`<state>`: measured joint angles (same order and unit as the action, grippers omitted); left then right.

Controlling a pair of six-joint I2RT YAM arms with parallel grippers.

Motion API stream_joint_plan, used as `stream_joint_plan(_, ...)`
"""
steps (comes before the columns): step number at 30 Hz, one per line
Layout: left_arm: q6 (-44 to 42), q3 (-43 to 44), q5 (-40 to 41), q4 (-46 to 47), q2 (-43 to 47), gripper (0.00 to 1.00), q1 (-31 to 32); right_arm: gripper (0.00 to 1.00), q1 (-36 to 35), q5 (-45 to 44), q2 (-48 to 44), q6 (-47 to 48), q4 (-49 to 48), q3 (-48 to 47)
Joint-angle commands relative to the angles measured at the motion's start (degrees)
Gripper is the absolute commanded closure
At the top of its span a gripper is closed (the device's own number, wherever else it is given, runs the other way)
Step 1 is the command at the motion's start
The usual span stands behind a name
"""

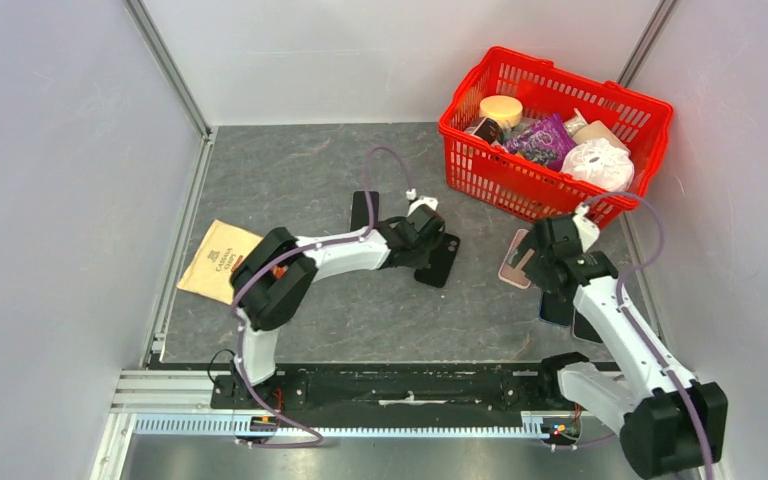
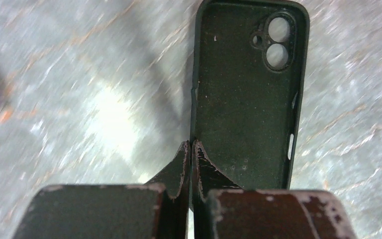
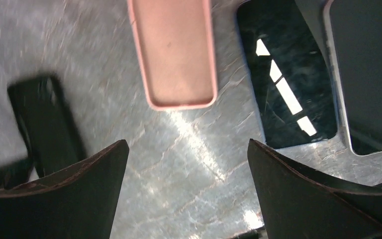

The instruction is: Put the phone into the phone case

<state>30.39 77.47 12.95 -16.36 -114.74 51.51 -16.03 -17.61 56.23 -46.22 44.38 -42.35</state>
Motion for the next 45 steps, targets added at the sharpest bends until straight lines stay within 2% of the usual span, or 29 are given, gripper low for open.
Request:
stream_joint_plan(1,8.9,-7.6,5.4,-4.5,9.0,0.98,0.0,0.03,10.8,5.8,1.0,-0.9,-3.6,1.0)
stream_joint_plan(7,12.3,-16.0,4.8,-4.1,15.5,0.98,0.0,0.03,26.4,6.5,1.9,-5.5,-2.5,3.9)
stream_joint_plan(17,11.3,-18.0,1.3,-4.0,17.2,0.96,0.0,0.04,40.2,-2.2,1.3,-12.9,-1.6,7.0)
stream_joint_plan(23,11.0,-17.7,-1.2,-3.3,16.9,0.9,0.0,0.05,43.5,-10.2,-0.6,-17.8,-4.0,10.0)
stream_joint_plan(30,11.4,-18.7,-2.8,-2.2,18.4,0.68,0.0,0.1,46.9,-15.9,-1.1,-22.1,-9.6,14.2)
stream_joint_plan(34,11.4,-19.5,-2.9,-1.9,19.5,0.64,0.0,0.12,49.4,-14.5,1.1,-23.1,-13.9,16.2)
stream_joint_plan(41,11.3,-20.2,-3.0,-1.6,20.9,0.64,0.0,0.13,53.0,-10.0,4.7,-23.5,-18.4,17.5)
stream_joint_plan(45,11.2,-20.4,-2.9,-1.4,21.9,0.64,0.0,0.12,53.3,-4.4,7.5,-22.3,-21.4,18.3)
